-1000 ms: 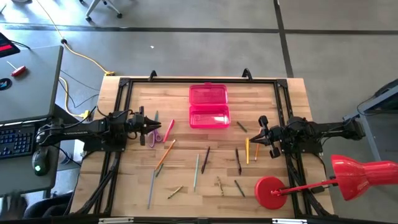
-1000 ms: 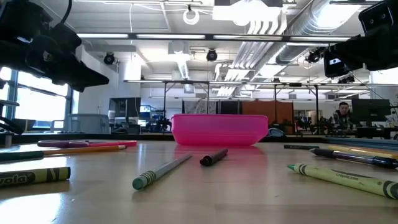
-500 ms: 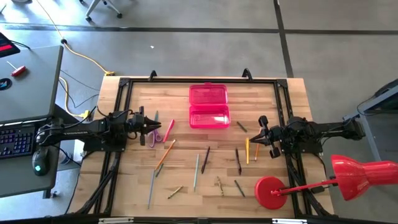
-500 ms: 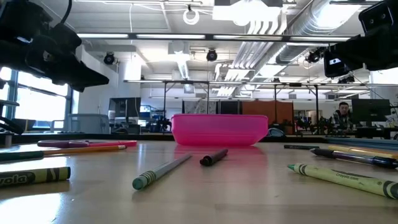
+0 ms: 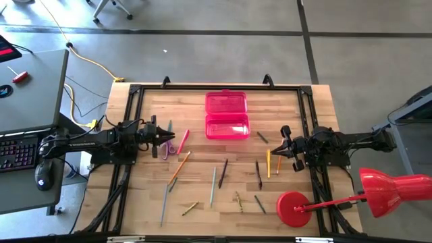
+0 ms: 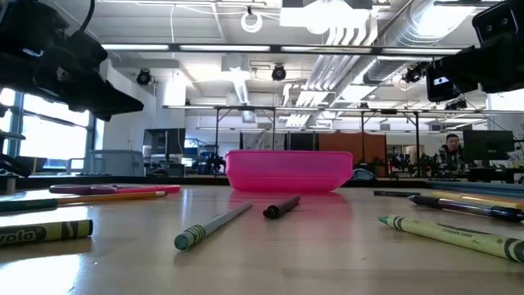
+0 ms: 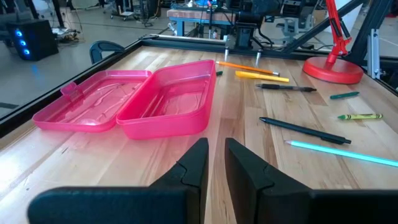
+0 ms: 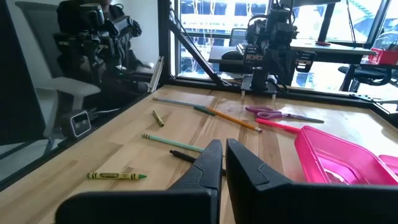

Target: Pick & place school supplies into a supply box

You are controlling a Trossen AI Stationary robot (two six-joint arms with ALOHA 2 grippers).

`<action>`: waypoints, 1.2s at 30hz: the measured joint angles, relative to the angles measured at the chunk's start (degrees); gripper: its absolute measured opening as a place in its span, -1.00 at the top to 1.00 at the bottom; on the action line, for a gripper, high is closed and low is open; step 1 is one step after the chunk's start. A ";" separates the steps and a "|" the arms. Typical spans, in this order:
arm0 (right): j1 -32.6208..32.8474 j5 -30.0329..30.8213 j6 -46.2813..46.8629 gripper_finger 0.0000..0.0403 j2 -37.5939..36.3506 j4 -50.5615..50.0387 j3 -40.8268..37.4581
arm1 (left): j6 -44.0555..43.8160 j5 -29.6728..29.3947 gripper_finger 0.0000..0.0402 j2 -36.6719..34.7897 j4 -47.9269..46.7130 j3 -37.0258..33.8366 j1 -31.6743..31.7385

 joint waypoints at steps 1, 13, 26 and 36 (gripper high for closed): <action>-0.02 -0.02 0.01 1.00 0.01 0.00 0.00 | 0.00 0.01 0.59 0.00 0.00 0.01 0.00; -0.02 0.00 -0.01 1.00 -0.01 0.00 0.00 | 0.00 0.01 0.59 0.01 0.00 0.01 0.00; 0.00 -0.01 -0.02 1.00 0.00 0.00 0.01 | 1.35 0.40 0.59 0.00 -0.02 0.02 0.01; -0.02 -0.01 0.01 1.00 0.01 0.00 0.01 | 1.53 0.40 0.59 0.01 -0.02 0.02 0.00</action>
